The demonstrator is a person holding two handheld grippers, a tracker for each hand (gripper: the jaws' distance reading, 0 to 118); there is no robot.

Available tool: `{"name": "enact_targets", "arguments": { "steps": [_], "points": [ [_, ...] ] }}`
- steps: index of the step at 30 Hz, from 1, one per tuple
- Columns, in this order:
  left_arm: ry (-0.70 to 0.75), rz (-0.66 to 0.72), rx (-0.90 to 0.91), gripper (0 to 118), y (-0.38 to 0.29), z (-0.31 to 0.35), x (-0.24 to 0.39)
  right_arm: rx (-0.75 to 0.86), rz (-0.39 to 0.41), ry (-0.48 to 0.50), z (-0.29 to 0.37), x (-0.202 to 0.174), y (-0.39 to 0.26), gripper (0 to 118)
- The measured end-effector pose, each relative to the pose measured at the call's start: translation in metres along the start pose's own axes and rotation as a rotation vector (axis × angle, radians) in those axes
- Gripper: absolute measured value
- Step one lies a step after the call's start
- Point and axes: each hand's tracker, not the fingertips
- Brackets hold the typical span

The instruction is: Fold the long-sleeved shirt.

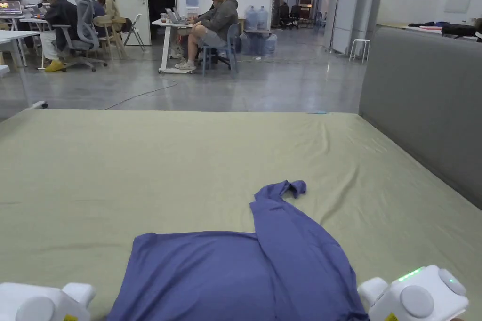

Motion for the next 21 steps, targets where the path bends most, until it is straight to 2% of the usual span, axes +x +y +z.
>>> {"name": "enact_targets", "arguments": {
  "steps": [7,8,9,10,11,13,15,16,17,18,20,21],
  "points": [
    [-0.018,0.001,0.005,1,-0.003,0.004,0.001,0.012,-0.028,0.028,0.003,0.001,-0.005,1],
    [-0.036,0.007,0.028,12,-0.004,0.01,0.001,0.045,-0.029,0.026,0.011,0.001,-0.003,15],
    [-0.04,0.006,0.038,54,-0.002,0.015,0.001,0.06,-0.028,0.024,0.017,0.002,-0.001,56],
    [-0.041,-0.009,0.046,94,0.0,0.02,0.0,0.082,-0.019,0.012,0.024,0.005,-0.002,93],
    [-0.043,-0.019,0.057,118,0.003,0.026,0.002,0.116,-0.007,-0.014,0.032,0.007,-0.001,113],
    [-0.047,-0.035,0.12,116,0.012,0.045,0.003,0.22,-0.017,-0.045,0.053,0.011,0.005,115],
    [-0.052,-0.012,0.157,113,0.025,0.057,0.001,0.255,-0.078,-0.048,0.068,0.016,0.011,114],
    [-0.047,0.004,0.189,102,0.027,0.062,0.004,0.256,-0.113,-0.046,0.072,0.019,0.016,102],
    [-0.039,0.007,0.267,66,0.035,0.07,0.004,0.28,-0.175,-0.032,0.079,0.023,0.021,67],
    [-0.025,-0.003,0.304,0,0.039,0.073,0.004,0.296,-0.189,-0.033,0.08,0.025,0.025,0],
    [0.021,0.035,0.376,0,0.047,0.073,0.012,0.305,-0.209,-0.04,0.078,0.029,0.034,0],
    [0.039,0.031,0.355,0,0.053,0.072,0.011,0.296,-0.173,-0.062,0.078,0.03,0.041,0]
  ]
}}
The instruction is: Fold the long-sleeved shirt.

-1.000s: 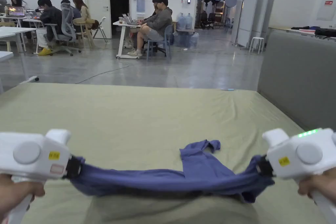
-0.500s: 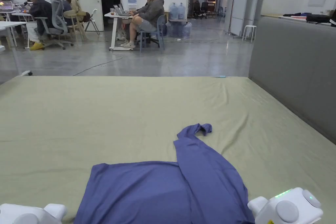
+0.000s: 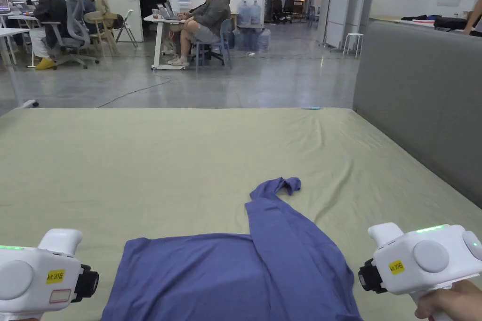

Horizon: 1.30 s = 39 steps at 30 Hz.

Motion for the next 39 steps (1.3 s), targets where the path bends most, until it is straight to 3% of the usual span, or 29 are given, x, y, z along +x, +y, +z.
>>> {"name": "enact_targets", "arguments": {
  "steps": [7,14,15,18,19,23,27,28,29,30,34,36,39],
  "points": [
    [-0.087,0.026,0.003,0,0.028,-0.035,0.006,-0.025,-0.013,0.024,-0.059,-0.002,0.044,0],
    [-0.11,0.027,-0.019,0,0.083,-0.097,0.001,-0.018,-0.012,0.015,-0.156,0.016,0.218,0],
    [-0.104,0.017,-0.019,0,0.091,-0.109,-0.001,-0.018,-0.019,0.008,-0.177,0.021,0.251,10],
    [-0.097,-0.007,-0.016,0,0.101,-0.124,-0.001,-0.044,-0.042,-0.014,-0.233,0.036,0.32,80],
    [-0.094,-0.009,-0.013,0,0.103,-0.13,-0.003,-0.043,-0.061,-0.027,-0.252,0.042,0.337,83],
    [-0.098,0.013,-0.018,0,0.103,-0.153,-0.01,-0.091,-0.2,-0.086,-0.328,0.07,0.383,82],
    [-0.116,0.004,-0.038,0,0.102,-0.17,-0.014,-0.146,-0.237,-0.134,-0.37,0.073,0.385,78],
    [-0.111,-0.005,-0.042,0,0.101,-0.173,-0.014,-0.161,-0.236,-0.157,-0.379,0.074,0.384,66],
    [-0.109,-0.007,-0.042,0,0.101,-0.176,-0.015,-0.173,-0.234,-0.173,-0.386,0.073,0.384,43],
    [-0.108,-0.007,-0.043,0,0.1,-0.178,-0.017,-0.171,-0.236,-0.175,-0.391,0.071,0.382,7],
    [-0.115,0.006,-0.044,0,0.1,-0.185,-0.021,-0.187,-0.248,-0.172,-0.392,0.069,0.373,6],
    [-0.113,0.013,-0.045,0,0.102,-0.186,-0.022,-0.162,-0.251,-0.184,-0.371,0.062,0.373,6],
    [-0.114,0.024,-0.042,0,0.106,-0.185,-0.023,-0.077,-0.208,-0.124,-0.32,0.052,0.38,6]
  ]
}}
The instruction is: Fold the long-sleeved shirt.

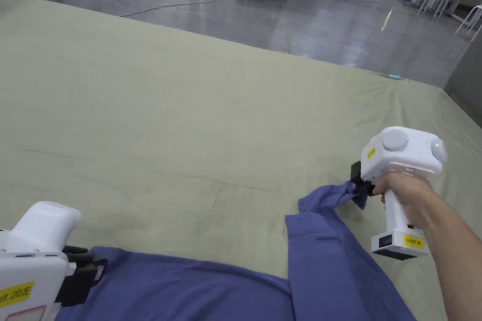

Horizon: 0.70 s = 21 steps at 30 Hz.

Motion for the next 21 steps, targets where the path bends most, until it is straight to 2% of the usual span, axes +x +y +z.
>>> {"name": "enact_targets", "arguments": {
  "steps": [4,7,12,16,21],
  "points": [
    [0.013,0.0,0.023,0,0.003,0.012,0.005,0.168,0.108,0.046,0.108,-0.006,-0.02,6],
    [0.021,-0.002,0.047,0,0.0,0.029,0.014,0.262,0.204,0.136,0.195,-0.008,-0.063,6],
    [0.011,0.008,0.088,0,-0.024,0.073,0.03,0.32,0.3,0.175,0.293,-0.008,-0.178,6],
    [-0.03,0.04,0.098,0,-0.043,0.105,0.046,0.262,0.32,0.192,0.295,-0.001,-0.266,6],
    [-0.019,0.005,0.084,0,-0.065,0.129,0.067,-0.011,0.332,0.199,0.23,-0.002,-0.367,6]
  ]
}}
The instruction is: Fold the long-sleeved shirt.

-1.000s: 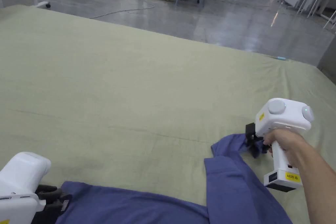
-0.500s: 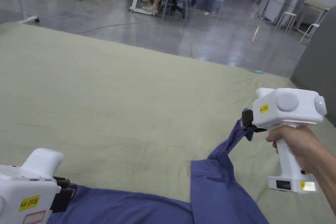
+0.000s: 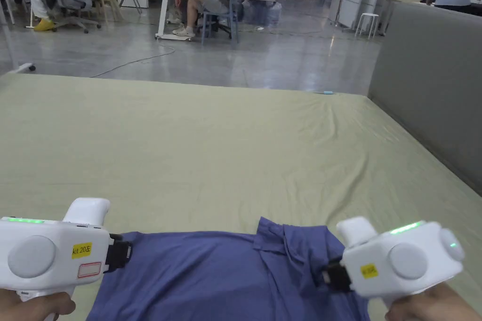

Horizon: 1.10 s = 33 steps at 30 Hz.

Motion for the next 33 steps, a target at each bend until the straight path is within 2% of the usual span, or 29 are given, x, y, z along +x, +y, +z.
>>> {"name": "enact_targets", "arguments": {
  "steps": [2,5,9,10,11,12,13,14,16,17,18,19,20,21,22,25,26,27,28,29,33],
  "points": [
    [0.004,0.003,-0.007,0,-0.005,0.003,0.004,-0.125,0.013,0.002,-0.035,-0.007,-0.029,6],
    [0.012,0.013,-0.018,0,-0.012,0.007,0.009,-0.168,0.016,-0.056,-0.065,-0.012,-0.055,6],
    [0.018,0.006,-0.029,0,-0.017,0.012,0.013,-0.124,-0.035,-0.034,-0.056,-0.008,-0.058,8],
    [0.017,0.004,-0.033,0,-0.018,0.013,0.013,-0.11,-0.049,-0.024,-0.047,-0.006,-0.056,17],
    [0.018,0.006,-0.03,0,-0.019,0.016,0.013,-0.079,-0.056,-0.013,-0.036,-0.006,-0.053,37],
    [0.019,0.008,-0.028,0,-0.019,0.018,0.013,-0.037,-0.061,0.0,-0.024,-0.006,-0.05,78],
    [0.017,0.009,-0.024,0,-0.019,0.02,0.012,0.013,-0.057,0.002,-0.011,-0.005,-0.048,103],
    [0.014,0.013,-0.016,0,-0.018,0.021,0.01,0.082,-0.051,0.013,0.005,-0.004,-0.045,111],
    [0.013,0.022,-0.013,0,-0.016,0.019,0.006,0.149,-0.059,-0.007,0.025,-0.001,-0.038,110],
    [0.016,0.027,-0.013,0,-0.014,0.014,0.004,0.136,-0.08,-0.045,0.032,-0.001,-0.034,108],
    [0.027,0.032,-0.018,0,-0.011,0.005,-0.001,0.12,-0.092,-0.067,0.038,0.001,-0.031,89],
    [0.033,0.036,-0.024,0,-0.008,-0.004,-0.007,0.129,-0.091,-0.068,0.041,0.002,-0.031,54],
    [0.039,0.045,-0.025,0,-0.004,-0.012,-0.012,0.143,-0.092,-0.074,0.041,0.003,-0.032,5],
    [0.045,0.058,-0.026,0,0.001,-0.022,-0.018,0.158,-0.069,-0.123,0.04,0.003,-0.032,0],
    [0.048,0.072,-0.029,0,0.007,-0.031,-0.024,0.148,-0.102,-0.091,0.037,0.003,-0.032,0],
    [0.091,0.09,0.002,0,0.028,-0.066,-0.044,0.124,-0.131,-0.016,0.03,0.003,-0.033,0],
    [0.129,0.075,0.003,15,0.037,-0.08,-0.05,0.121,-0.132,-0.014,0.029,0.01,-0.032,0],
    [0.171,0.071,-0.007,57,0.048,-0.1,-0.062,0.117,-0.132,-0.018,0.027,0.009,-0.031,0],
    [0.184,0.071,-0.024,89,0.055,-0.114,-0.067,0.113,-0.132,-0.024,0.025,0.007,-0.03,0],
    [0.178,0.086,-0.055,108,0.062,-0.132,-0.076,0.107,-0.13,-0.035,0.023,0.006,-0.029,0],
    [0.153,0.117,-0.146,110,0.075,-0.194,-0.089,0.085,-0.16,-0.026,0.009,0.018,-0.026,0]
  ]
}}
